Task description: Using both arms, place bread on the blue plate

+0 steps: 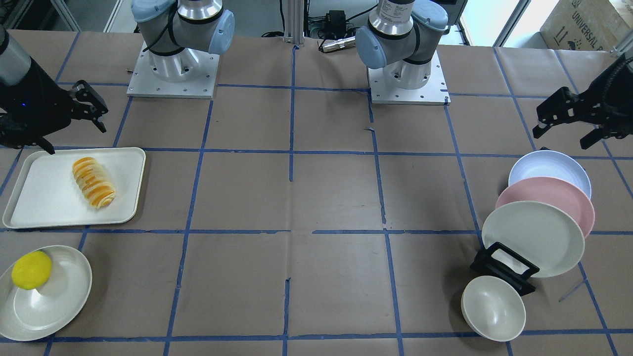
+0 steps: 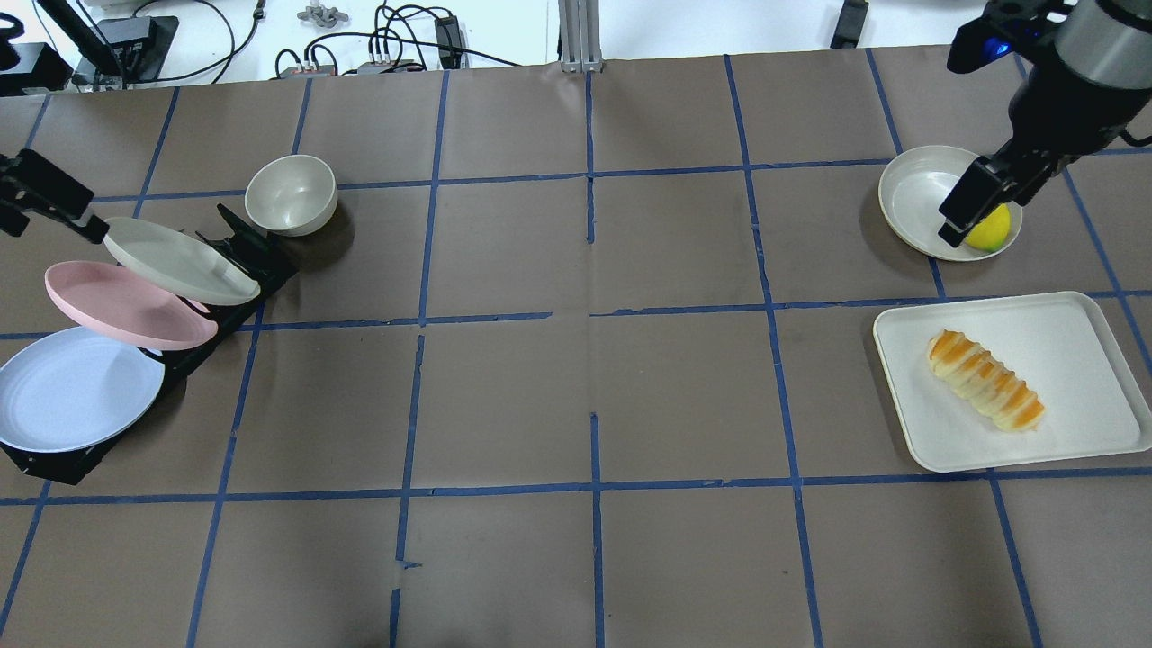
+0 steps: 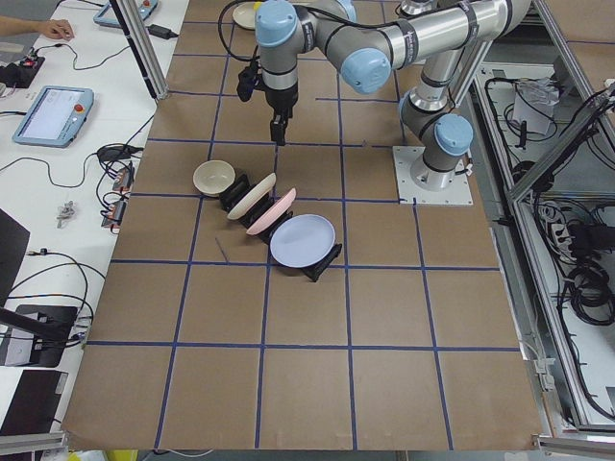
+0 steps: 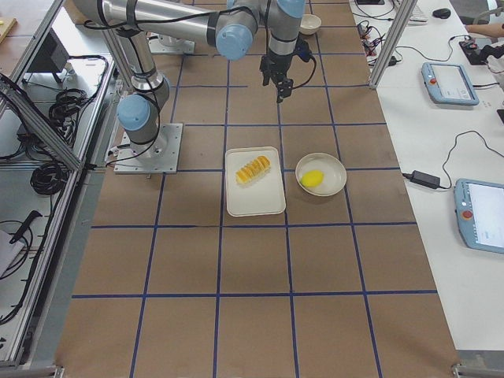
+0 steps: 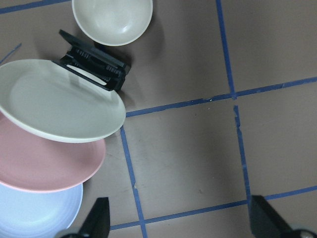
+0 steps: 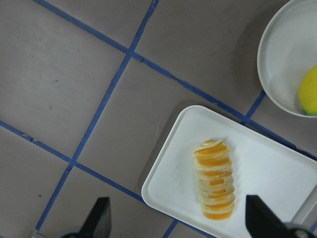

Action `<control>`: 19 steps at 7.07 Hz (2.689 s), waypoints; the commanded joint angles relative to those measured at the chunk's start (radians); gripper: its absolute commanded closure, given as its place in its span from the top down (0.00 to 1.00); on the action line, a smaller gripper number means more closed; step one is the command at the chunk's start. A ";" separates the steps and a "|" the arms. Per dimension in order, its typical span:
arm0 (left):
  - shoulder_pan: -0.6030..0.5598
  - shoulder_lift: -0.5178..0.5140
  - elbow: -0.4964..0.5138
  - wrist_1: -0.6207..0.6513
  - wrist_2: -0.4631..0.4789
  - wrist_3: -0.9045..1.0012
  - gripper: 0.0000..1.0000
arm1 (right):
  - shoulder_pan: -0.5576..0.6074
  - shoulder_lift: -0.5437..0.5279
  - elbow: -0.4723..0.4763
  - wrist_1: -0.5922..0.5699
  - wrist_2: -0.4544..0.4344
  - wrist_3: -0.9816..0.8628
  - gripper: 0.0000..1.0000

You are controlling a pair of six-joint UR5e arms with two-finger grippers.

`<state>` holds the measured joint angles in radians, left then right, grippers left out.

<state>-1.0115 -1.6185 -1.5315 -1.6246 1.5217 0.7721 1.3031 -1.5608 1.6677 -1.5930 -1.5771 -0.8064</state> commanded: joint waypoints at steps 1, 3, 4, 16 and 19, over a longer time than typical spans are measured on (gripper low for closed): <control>0.196 -0.041 0.007 0.000 -0.006 0.256 1.00 | -0.010 -0.038 0.163 -0.115 0.005 -0.042 0.95; 0.316 -0.069 0.007 0.011 -0.008 0.425 1.00 | -0.057 -0.053 0.277 -0.234 -0.003 -0.045 0.96; 0.370 -0.128 0.016 0.014 -0.008 0.464 1.00 | -0.106 -0.050 0.297 -0.249 -0.003 -0.062 0.96; 0.335 -0.620 0.232 -0.018 -0.043 0.472 1.00 | -0.215 0.129 0.485 -0.672 0.008 -0.172 0.96; 0.349 -0.623 0.202 -0.014 -0.080 0.473 0.41 | -0.215 0.180 0.477 -0.735 0.025 -0.175 0.96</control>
<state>-0.6670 -2.2396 -1.3147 -1.6416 1.4537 1.2463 1.0886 -1.4007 2.1453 -2.2992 -1.5593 -0.9800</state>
